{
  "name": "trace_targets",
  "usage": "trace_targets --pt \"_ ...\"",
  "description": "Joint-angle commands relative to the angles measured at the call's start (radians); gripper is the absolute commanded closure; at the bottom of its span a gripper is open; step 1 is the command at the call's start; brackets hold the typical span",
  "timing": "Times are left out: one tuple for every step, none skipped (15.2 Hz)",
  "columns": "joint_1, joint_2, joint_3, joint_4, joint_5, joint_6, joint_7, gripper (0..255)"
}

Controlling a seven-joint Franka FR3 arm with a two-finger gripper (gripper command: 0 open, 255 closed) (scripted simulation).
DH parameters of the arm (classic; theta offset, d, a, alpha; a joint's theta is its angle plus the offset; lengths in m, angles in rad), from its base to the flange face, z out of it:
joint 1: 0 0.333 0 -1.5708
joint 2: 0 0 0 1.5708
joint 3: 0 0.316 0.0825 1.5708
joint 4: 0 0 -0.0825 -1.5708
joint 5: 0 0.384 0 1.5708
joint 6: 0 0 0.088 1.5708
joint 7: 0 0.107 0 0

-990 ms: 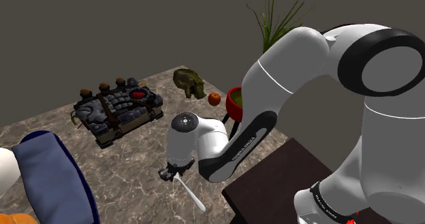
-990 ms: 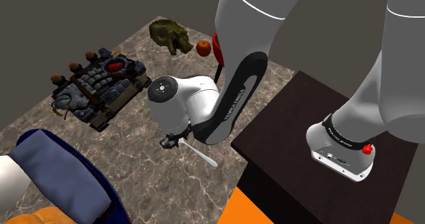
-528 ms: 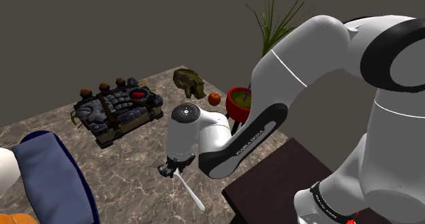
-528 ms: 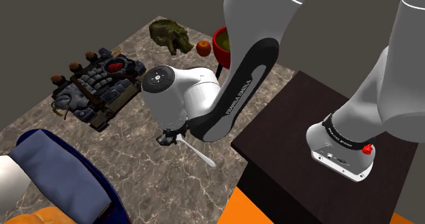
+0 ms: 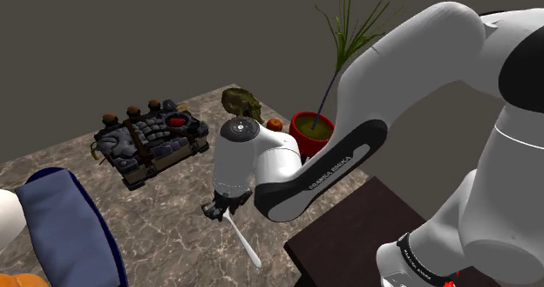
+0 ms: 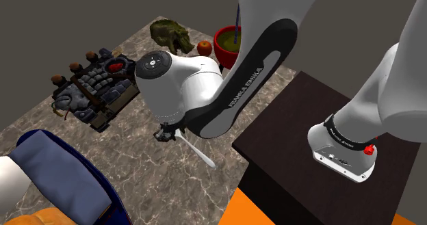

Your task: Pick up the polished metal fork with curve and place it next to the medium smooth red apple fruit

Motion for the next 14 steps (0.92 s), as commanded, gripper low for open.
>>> trace_targets --pt "-0.014 -0.027 0.018 -0.002 0.026 -0.023 -0.019 255" --pt "-0.019 -0.04 0.025 -0.003 0.037 -0.033 -0.028 255" --pt "-0.025 -0.052 0.033 -0.003 0.049 -0.043 -0.036 255" --pt "-0.03 -0.064 0.04 -0.003 0.061 -0.054 -0.044 255" --pt "-0.035 -0.076 0.047 -0.003 0.073 -0.064 -0.053 255" --pt "-0.04 -0.088 0.053 -0.003 0.084 -0.075 -0.061 255" --pt "-0.044 -0.1 0.059 -0.003 0.096 -0.085 -0.069 255" --pt "-0.049 -0.112 0.065 -0.002 0.108 -0.096 -0.077 255" --pt "-0.053 -0.124 0.071 -0.001 0.119 -0.107 -0.086 255" --pt "-0.057 -0.136 0.076 0.0 0.131 -0.118 -0.094 255" --pt "-0.06 -0.147 0.081 0.002 0.142 -0.129 -0.102 255" --pt "-0.06 -0.148 0.081 0.002 0.143 -0.13 -0.102 255" --pt "-0.08 -0.156 0.076 -0.007 0.151 -0.126 -0.132 255" --pt "-0.099 -0.163 0.07 -0.015 0.16 -0.122 -0.162 255"
